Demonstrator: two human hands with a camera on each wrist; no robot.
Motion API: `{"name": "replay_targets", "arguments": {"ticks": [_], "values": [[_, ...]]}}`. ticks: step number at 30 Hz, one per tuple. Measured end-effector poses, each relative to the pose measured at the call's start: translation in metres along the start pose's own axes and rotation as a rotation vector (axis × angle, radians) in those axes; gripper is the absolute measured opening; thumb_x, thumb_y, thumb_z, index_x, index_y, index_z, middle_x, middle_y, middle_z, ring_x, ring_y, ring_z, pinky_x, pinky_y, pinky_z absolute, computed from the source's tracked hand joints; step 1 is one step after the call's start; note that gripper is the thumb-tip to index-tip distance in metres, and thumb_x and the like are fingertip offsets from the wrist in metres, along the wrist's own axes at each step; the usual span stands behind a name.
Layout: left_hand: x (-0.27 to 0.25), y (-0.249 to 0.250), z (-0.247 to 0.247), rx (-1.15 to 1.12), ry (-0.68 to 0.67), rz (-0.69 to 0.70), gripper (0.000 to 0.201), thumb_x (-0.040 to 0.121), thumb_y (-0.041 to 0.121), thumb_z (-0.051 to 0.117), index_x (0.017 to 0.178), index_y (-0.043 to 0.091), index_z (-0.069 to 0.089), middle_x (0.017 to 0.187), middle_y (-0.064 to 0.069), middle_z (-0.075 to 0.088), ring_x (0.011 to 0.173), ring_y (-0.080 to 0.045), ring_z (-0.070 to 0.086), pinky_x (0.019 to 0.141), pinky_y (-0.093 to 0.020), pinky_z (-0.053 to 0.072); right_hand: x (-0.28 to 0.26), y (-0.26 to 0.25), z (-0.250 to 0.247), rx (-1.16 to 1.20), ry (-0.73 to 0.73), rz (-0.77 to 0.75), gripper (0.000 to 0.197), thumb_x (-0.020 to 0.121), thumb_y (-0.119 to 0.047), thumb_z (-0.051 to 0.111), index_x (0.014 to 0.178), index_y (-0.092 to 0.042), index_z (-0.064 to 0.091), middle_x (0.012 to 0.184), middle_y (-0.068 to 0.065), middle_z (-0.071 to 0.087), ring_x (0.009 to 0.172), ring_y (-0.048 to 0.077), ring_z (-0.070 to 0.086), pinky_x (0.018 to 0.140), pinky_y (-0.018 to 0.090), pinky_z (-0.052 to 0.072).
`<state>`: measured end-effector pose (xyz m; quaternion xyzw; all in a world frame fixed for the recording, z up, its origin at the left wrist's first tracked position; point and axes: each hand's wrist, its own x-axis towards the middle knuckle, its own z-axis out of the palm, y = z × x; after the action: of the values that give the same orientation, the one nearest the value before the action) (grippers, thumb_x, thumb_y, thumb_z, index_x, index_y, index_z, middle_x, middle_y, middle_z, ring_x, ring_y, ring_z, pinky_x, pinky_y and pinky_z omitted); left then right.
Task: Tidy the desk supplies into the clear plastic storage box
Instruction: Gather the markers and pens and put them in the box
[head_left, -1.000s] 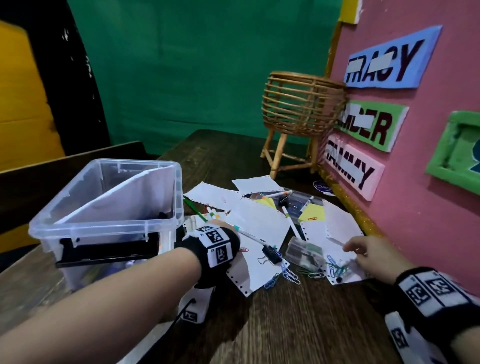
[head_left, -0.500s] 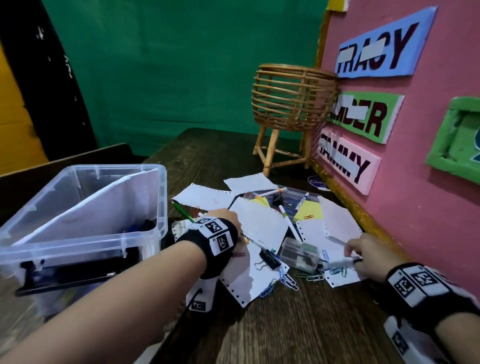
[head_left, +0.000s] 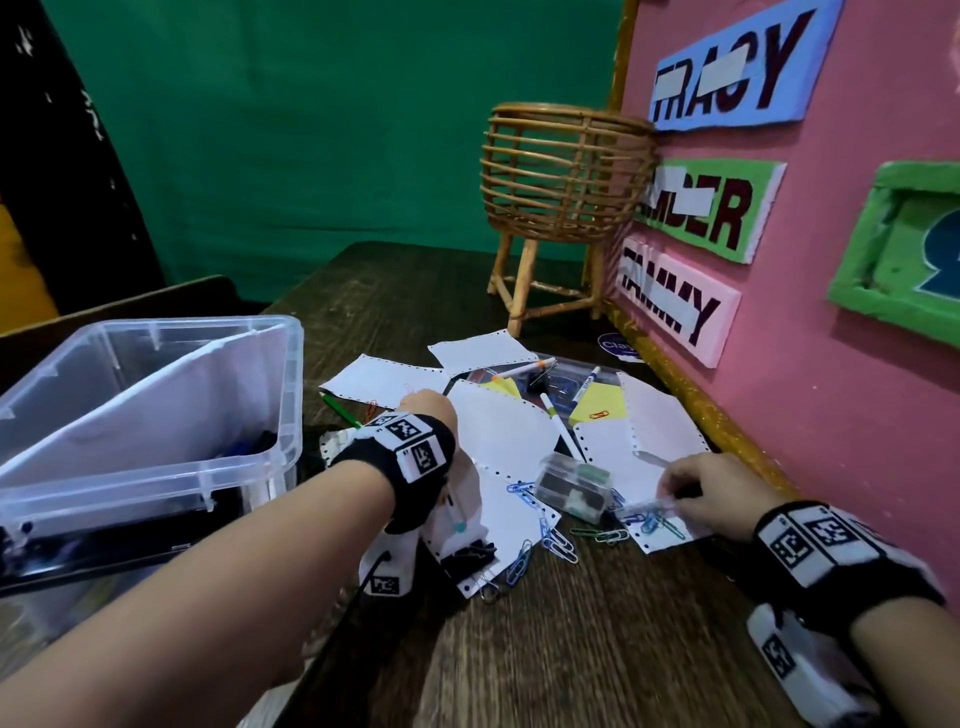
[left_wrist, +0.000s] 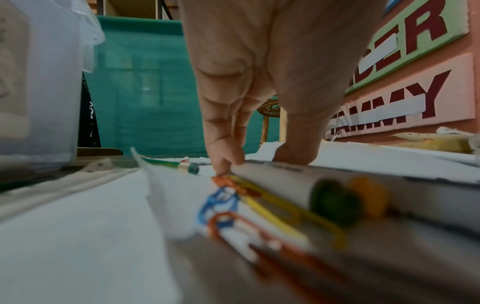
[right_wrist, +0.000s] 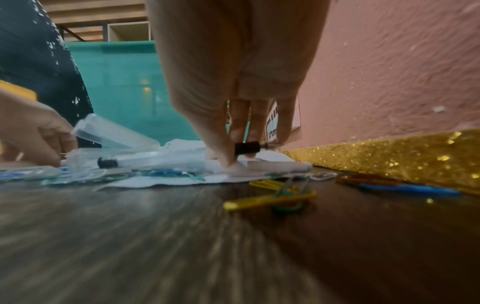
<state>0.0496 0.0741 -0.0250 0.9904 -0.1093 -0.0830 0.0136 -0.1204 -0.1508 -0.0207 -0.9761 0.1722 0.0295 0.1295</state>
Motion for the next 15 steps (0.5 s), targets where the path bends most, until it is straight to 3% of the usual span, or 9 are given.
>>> {"name": "replay_targets", "arguments": {"ticks": [2,4,6,9,10,12,13,15], "values": [[0.004,-0.002,0.002,-0.006,0.007,-0.005,0.031,0.091,0.017,0.057,0.117,0.0,0.059,0.122,-0.013,0.062,0.113,-0.027,0.06,0.093,-0.03,0.047,0.002,0.002,0.0,0.009,0.058,0.002,0.027,0.079,0.003,0.059,0.068,-0.021,0.063,0.091,-0.001,0.061,0.085,0.015,0.059,0.059,0.012,0.04],[0.004,-0.003,0.002,-0.008,0.015,-0.012,0.029,0.089,0.019,0.059,0.113,0.002,0.061,0.117,-0.011,0.065,0.109,-0.026,0.062,0.09,-0.03,0.049,0.0,0.001,-0.001,0.021,0.119,0.005,0.034,0.078,0.005,0.061,0.062,-0.026,0.061,0.097,-0.003,0.054,0.096,0.015,0.051,0.075,0.021,0.041],[0.003,-0.004,0.001,-0.001,0.014,-0.029,0.029,0.088,0.021,0.061,0.112,0.004,0.062,0.115,-0.009,0.066,0.107,-0.025,0.063,0.088,-0.029,0.049,-0.001,0.001,-0.001,-0.02,0.153,0.037,0.033,0.076,0.003,0.065,0.061,-0.027,0.064,0.1,-0.005,0.047,0.102,0.012,0.04,0.084,0.023,0.033],[0.008,-0.004,0.005,-0.006,-0.032,-0.053,0.051,0.088,0.022,0.06,0.132,-0.001,0.047,0.121,-0.011,0.063,0.112,-0.028,0.06,0.094,-0.033,0.047,0.0,0.005,-0.002,-0.054,0.213,0.14,0.021,0.068,-0.001,0.075,0.064,-0.021,0.072,0.1,-0.004,0.045,0.102,0.013,0.036,0.087,0.029,0.038],[0.018,-0.004,0.011,-0.005,-0.076,-0.069,0.059,0.087,0.023,0.06,0.135,-0.005,0.041,0.121,-0.013,0.063,0.112,-0.03,0.06,0.095,-0.037,0.049,0.001,0.006,-0.002,-0.063,0.2,0.177,0.022,0.066,-0.001,0.076,0.061,-0.022,0.071,0.099,-0.003,0.047,0.099,0.014,0.04,0.086,0.031,0.042],[0.042,-0.003,0.024,0.04,-0.101,-0.052,0.068,0.078,0.026,0.06,0.135,-0.005,0.04,0.113,-0.016,0.065,0.104,-0.036,0.062,0.09,-0.046,0.052,0.001,0.008,-0.003,-0.054,0.123,0.22,0.024,0.07,-0.002,0.072,0.059,-0.023,0.071,0.091,0.0,0.059,0.082,0.012,0.05,0.073,0.027,0.046],[0.051,-0.003,0.03,0.094,-0.122,-0.028,0.064,0.075,0.028,0.059,0.129,-0.003,0.049,0.109,-0.016,0.066,0.101,-0.035,0.063,0.088,-0.046,0.053,-0.001,0.007,-0.004,-0.041,0.097,0.242,0.019,0.073,-0.003,0.071,0.064,-0.019,0.073,0.085,0.002,0.064,0.073,0.01,0.052,0.064,0.023,0.044],[0.048,-0.004,0.029,0.135,-0.178,0.021,0.044,0.079,0.026,0.057,0.115,0.001,0.061,0.096,-0.013,0.066,0.099,-0.032,0.064,0.09,-0.04,0.052,-0.003,0.005,-0.005,-0.055,0.073,0.283,0.009,0.079,-0.007,0.067,0.077,-0.01,0.075,0.082,0.005,0.067,0.072,0.014,0.056,0.059,0.02,0.041]]}}
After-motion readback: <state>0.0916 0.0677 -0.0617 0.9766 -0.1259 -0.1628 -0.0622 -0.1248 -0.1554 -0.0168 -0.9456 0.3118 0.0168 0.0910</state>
